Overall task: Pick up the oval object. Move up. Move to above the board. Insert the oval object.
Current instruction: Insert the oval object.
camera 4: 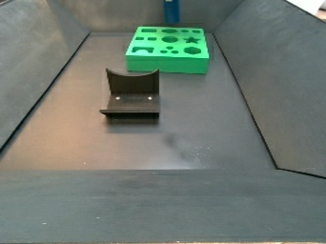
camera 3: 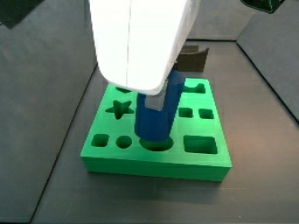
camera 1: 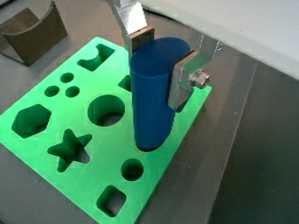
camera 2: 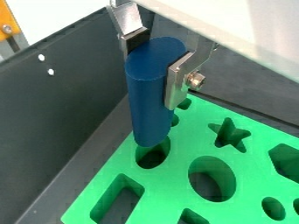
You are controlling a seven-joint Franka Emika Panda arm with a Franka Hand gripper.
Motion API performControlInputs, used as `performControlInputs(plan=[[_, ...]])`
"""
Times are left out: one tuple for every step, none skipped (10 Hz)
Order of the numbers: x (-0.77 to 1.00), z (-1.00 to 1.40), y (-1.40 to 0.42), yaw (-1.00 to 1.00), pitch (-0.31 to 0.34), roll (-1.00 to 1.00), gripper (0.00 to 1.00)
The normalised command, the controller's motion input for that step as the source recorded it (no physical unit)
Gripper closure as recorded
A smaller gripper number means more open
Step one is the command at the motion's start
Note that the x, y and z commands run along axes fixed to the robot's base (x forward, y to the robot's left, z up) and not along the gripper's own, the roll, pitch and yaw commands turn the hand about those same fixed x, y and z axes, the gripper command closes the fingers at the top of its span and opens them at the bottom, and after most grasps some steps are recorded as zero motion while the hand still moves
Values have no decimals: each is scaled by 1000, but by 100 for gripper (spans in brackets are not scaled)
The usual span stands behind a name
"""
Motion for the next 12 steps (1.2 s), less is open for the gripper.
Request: performControlInputs(plan=[[89, -120, 0, 0, -16, 261, 100], [111, -126, 0, 0, -4, 191, 100], [0, -57, 0, -66, 0, 7, 100], [29, -43, 0, -97, 0, 0, 100], [100, -17, -20, -86, -16, 0, 100], [134, -94, -40, -80, -4, 0, 100], [120, -177, -9, -49, -6, 19, 100], [106, -197, 0, -31, -7, 24, 100], [86, -223, 0, -29, 0, 26, 100], [63, -240, 0, -11, -7, 11, 100], [31, -226, 0, 0, -43, 0, 100], [0, -223, 0, 0, -99, 0, 100]])
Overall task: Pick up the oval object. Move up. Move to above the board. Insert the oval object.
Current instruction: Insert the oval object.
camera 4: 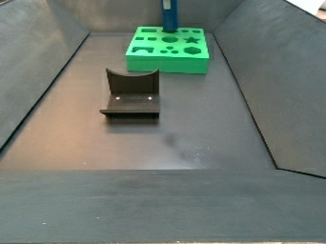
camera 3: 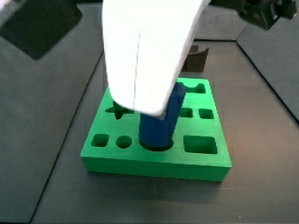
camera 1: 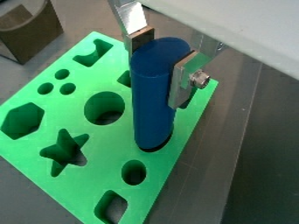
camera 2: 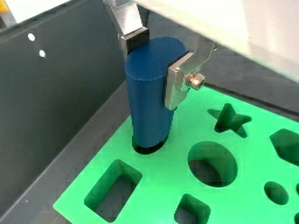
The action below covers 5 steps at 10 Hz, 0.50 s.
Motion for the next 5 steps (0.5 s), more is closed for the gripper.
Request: performControlInputs(plan=[[0, -226, 0, 0, -84, 0, 100], [0, -251, 0, 0, -51, 0, 100], [0, -251, 0, 0, -30, 0, 100], [0, -249, 0, 0, -19, 0, 100], [14, -277, 0, 0, -14, 0, 100]])
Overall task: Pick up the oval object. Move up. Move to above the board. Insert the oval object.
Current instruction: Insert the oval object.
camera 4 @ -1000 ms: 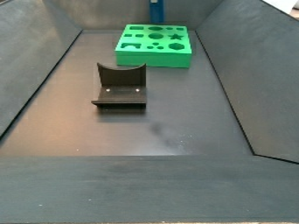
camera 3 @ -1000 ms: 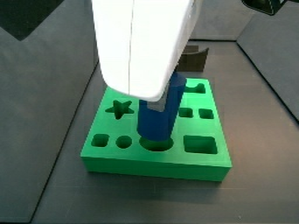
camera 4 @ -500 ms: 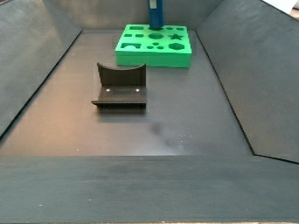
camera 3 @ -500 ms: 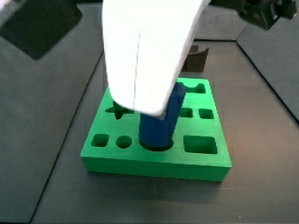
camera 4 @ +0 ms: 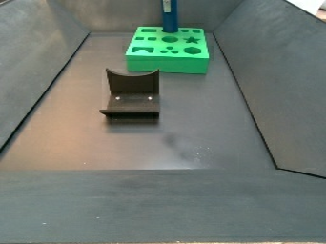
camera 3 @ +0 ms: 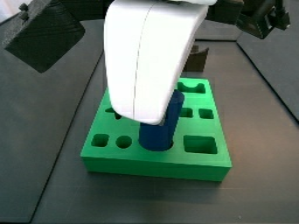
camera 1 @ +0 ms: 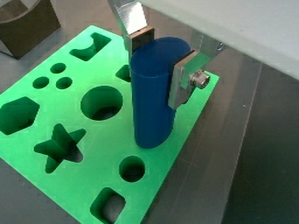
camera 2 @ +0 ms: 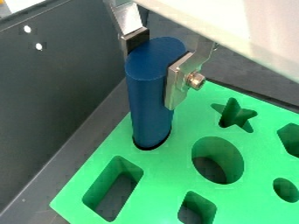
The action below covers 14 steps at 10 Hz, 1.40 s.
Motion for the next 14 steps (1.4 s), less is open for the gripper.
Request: performControlInputs(plan=[[0, -306, 0, 0, -20, 0, 100], [3, -323, 0, 0, -19, 3, 100], [3, -366, -9, 0, -30, 6, 100], [0, -469, -51, 0, -36, 34, 100], [0, -534, -63, 37, -41, 41, 100], [0, -560, -69, 71, -41, 24, 100], [20, -577, -86, 89, -34, 4, 100], [257, -471, -174, 0, -33, 21, 100], [249, -477, -189, -254, -20, 86, 100], [243, -451, -120, -383, -19, 56, 100], [177, -526, -80, -346, -24, 53, 100], [83, -634, -69, -269, -41, 93, 100], [89, -683, -23, -209, -33, 99, 100], [20, -729, 0, -174, -34, 96, 100]])
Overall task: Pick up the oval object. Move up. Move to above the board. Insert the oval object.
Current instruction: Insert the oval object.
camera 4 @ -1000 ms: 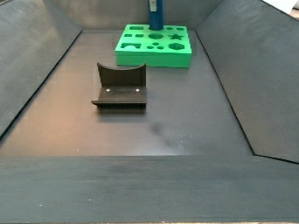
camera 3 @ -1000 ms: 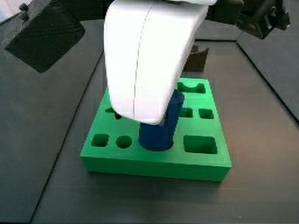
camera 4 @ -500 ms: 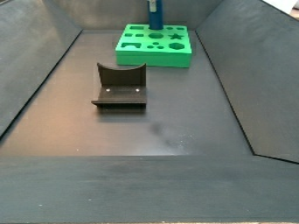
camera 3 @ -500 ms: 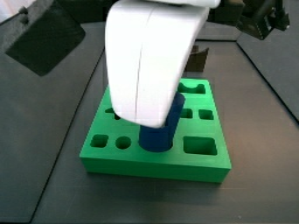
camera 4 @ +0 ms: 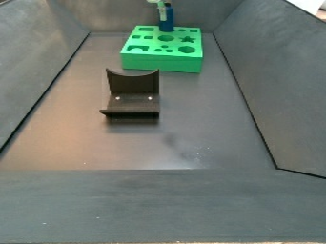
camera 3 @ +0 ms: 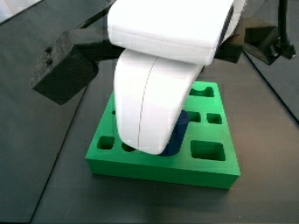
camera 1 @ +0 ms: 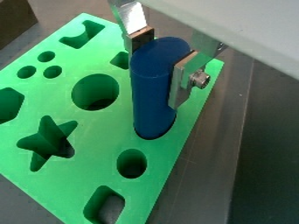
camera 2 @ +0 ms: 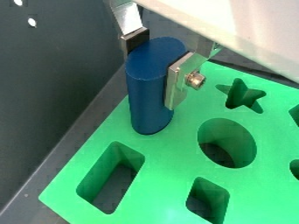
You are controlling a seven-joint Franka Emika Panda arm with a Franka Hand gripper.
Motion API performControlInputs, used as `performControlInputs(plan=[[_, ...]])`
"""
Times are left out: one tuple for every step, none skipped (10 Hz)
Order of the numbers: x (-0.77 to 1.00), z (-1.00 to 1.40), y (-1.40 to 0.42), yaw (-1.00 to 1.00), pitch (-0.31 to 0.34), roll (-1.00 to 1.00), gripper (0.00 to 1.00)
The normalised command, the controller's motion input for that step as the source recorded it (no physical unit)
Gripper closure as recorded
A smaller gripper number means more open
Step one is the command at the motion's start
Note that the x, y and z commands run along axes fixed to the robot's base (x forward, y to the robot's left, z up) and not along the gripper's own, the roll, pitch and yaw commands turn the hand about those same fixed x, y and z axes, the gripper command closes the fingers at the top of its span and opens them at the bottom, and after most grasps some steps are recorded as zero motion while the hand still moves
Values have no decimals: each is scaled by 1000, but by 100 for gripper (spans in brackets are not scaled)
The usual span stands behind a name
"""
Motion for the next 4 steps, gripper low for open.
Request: performControlInputs(plan=[[49, -651, 0, -117, -44, 36, 100], [23, -377, 0, -77, -64, 0, 100], [14, 0, -6, 0, 17, 11, 100], [0, 0, 0, 0, 0, 0, 100]])
